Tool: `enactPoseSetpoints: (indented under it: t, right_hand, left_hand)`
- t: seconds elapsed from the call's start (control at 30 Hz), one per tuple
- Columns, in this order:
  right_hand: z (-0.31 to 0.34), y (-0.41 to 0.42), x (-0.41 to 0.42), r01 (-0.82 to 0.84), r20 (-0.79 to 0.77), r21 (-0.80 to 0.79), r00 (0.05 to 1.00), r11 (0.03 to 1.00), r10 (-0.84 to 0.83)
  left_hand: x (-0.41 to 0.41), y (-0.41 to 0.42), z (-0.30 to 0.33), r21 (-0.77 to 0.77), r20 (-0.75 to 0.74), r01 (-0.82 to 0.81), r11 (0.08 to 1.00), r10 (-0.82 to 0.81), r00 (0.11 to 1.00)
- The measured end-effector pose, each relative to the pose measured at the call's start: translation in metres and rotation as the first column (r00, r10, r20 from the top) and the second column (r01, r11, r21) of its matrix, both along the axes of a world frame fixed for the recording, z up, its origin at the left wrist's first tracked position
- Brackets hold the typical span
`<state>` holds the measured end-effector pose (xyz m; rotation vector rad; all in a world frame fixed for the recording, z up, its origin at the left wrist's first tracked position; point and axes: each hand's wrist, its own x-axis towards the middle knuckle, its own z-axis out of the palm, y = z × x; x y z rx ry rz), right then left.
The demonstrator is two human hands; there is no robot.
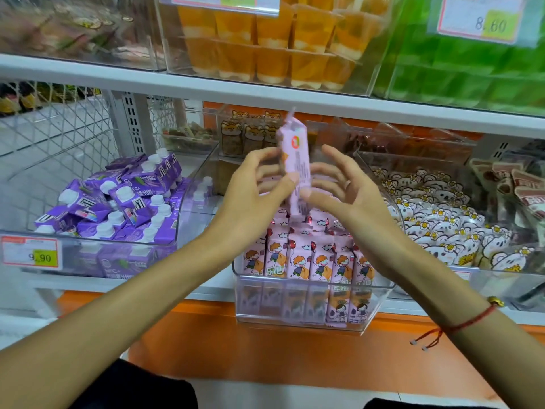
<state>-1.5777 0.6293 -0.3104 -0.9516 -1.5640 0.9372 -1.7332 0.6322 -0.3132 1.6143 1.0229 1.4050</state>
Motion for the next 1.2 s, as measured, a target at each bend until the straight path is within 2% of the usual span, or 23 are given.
enactPoseSetpoints:
  t: [0.07, 0.17, 0.33, 0.4, 0.5, 0.57, 0.63, 0.8, 0.9, 1.07, 1.2]
  right_hand:
    - [-0.002, -0.002, -0.004, 0.049, 0.08, 0.084, 0.995, 0.995, -0.056]
    - [-0.002, -0.003, -0.007, 0.11, 0.077, 0.18, 0.989, 0.978, -0.126]
    - [-0.001, 0.007, -0.002, 0.053, 0.072, 0.094, 0.996, 0.994, -0.06]
    - [-0.004, 0.013, 0.0, 0.04, 0.116, 0.067, 0.992, 0.997, -0.048]
    - [-0.015, 0.026, 0.005, 0.174, 0.305, 0.071, 0.934, 0.982, -0.188]
    - [-0.024, 0.034, 0.01, 0.228, 0.511, 0.158, 0.814, 0.961, -0.277]
    - [-0.032, 0.039, 0.012, 0.187, 0.67, 0.262, 0.671, 0.947, -0.318]
    - [-0.042, 0.049, 0.005, 0.153, 0.816, 0.339, 0.444, 0.928, -0.371]
    - [-0.041, 0.049, 0.007, 0.146, 0.83, 0.311, 0.44, 0.939, -0.343]
    - [-0.036, 0.04, 0.016, 0.127, 0.792, 0.274, 0.533, 0.953, -0.299]
    - [-0.035, 0.033, 0.019, 0.102, 0.8, 0.304, 0.513, 0.947, -0.312]
  left_hand:
    - [0.0, 0.001, 0.002, -0.084, 0.165, 0.01, 0.996, 0.004, 0.986]
    - [-0.002, 0.003, 0.003, -0.129, 0.239, 0.021, 0.991, 0.01, 0.971]
    - [-0.012, 0.009, 0.009, -0.078, 0.362, 0.055, 0.995, -0.023, 0.932]
    - [-0.016, 0.011, 0.01, -0.043, 0.302, 0.038, 0.998, -0.023, 0.953]
    - [-0.021, 0.015, 0.009, 0.064, 0.215, -0.099, 0.993, 0.083, 0.973]
    - [-0.023, 0.02, 0.009, 0.124, 0.202, -0.153, 0.98, 0.126, 0.971]
    - [-0.023, 0.024, 0.008, 0.153, 0.173, -0.157, 0.976, 0.13, 0.976]
    - [-0.018, 0.036, 0.003, 0.232, 0.011, -0.142, 0.962, 0.143, 0.99]
    - [-0.013, 0.044, 0.002, 0.226, -0.057, -0.085, 0.97, 0.1, 0.993]
    - [-0.014, 0.06, 0.001, 0.17, -0.221, 0.018, 0.985, 0.021, 0.975]
    - [-0.016, 0.071, 0.008, 0.12, -0.406, 0.149, 0.982, -0.088, 0.91]
